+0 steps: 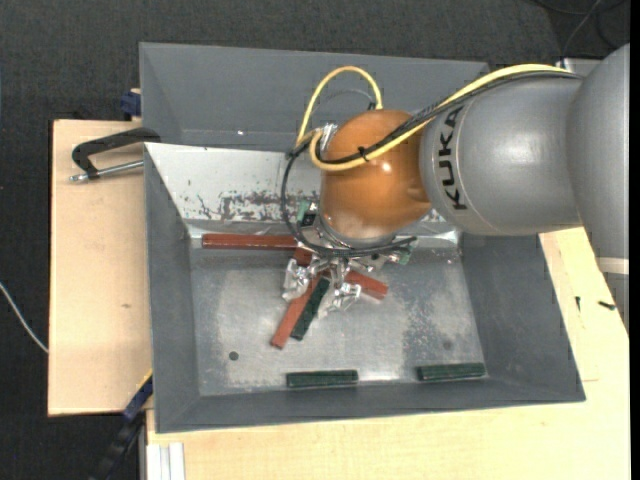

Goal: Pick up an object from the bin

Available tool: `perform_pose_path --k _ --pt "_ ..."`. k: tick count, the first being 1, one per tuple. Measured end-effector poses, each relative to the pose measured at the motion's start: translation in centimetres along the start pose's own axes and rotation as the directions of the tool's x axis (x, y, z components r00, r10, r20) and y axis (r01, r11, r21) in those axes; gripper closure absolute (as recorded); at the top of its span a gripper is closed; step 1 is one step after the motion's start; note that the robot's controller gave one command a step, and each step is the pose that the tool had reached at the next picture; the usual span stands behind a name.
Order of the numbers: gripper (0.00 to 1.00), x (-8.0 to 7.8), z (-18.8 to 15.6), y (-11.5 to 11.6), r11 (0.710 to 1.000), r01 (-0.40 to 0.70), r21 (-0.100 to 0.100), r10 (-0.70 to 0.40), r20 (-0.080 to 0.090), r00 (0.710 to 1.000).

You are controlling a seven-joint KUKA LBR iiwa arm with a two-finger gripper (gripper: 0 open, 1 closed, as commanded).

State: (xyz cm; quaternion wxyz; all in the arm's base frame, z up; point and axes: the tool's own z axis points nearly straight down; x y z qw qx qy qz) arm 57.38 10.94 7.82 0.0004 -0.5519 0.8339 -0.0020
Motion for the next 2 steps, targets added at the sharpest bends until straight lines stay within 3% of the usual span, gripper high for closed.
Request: perform_pose_path --k 2 --pt "1.0 0.07 -0.39 0.17 1.0 0.003 -0.003 -0.003 0.002 1.0"
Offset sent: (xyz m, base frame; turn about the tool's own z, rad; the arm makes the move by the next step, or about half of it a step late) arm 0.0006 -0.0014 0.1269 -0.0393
